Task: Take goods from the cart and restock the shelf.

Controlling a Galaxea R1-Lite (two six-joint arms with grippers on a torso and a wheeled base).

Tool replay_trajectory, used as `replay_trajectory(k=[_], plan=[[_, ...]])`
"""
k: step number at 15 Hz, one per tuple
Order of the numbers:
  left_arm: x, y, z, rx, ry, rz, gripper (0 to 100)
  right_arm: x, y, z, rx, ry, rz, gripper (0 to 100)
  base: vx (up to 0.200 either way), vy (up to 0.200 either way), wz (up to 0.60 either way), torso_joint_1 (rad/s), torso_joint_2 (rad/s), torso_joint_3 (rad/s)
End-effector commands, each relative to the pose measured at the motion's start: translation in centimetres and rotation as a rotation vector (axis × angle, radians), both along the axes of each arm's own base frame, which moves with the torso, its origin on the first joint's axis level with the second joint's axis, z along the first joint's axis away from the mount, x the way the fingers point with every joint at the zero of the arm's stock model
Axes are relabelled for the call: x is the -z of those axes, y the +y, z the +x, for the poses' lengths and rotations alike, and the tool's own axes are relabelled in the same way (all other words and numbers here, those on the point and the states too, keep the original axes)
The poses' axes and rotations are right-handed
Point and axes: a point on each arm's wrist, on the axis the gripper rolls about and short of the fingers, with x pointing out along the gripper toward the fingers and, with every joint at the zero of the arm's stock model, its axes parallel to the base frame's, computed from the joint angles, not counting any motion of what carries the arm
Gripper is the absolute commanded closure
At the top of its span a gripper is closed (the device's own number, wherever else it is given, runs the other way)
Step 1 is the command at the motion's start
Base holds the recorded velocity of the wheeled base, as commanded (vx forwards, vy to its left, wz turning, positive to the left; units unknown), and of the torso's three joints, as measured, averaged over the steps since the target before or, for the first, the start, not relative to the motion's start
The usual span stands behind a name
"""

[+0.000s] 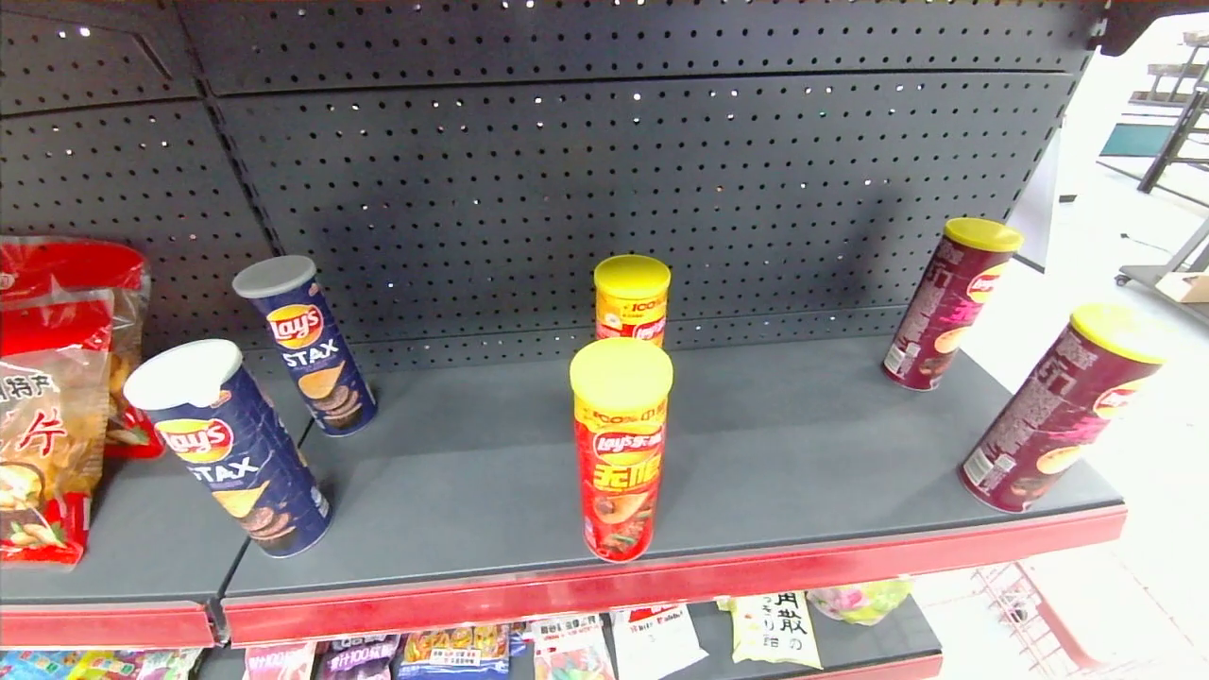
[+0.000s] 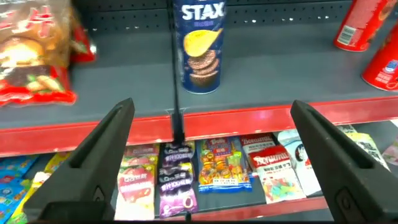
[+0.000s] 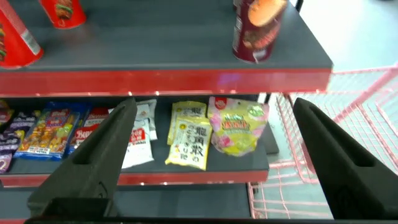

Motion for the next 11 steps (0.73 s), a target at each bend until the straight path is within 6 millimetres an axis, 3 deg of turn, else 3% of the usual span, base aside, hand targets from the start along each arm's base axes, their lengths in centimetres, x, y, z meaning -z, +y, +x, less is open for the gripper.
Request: replay_trajectory(k=[1,11], plan=[[0.01,0.00,0.00,0.000,0.000,-0.001,0,0.11,0.00,0.05,-0.001,-0.003,-0.002,0,0.000,0.000,0.00,0.000,0.00,0.000],[0.01,0.00,0.00,0.000,0.000,-0.001,0,0.13,0.01,-0.01,0.007,-0.010,0.005,0,0.000,0.000,0.00,0.000,0.00,0.000]])
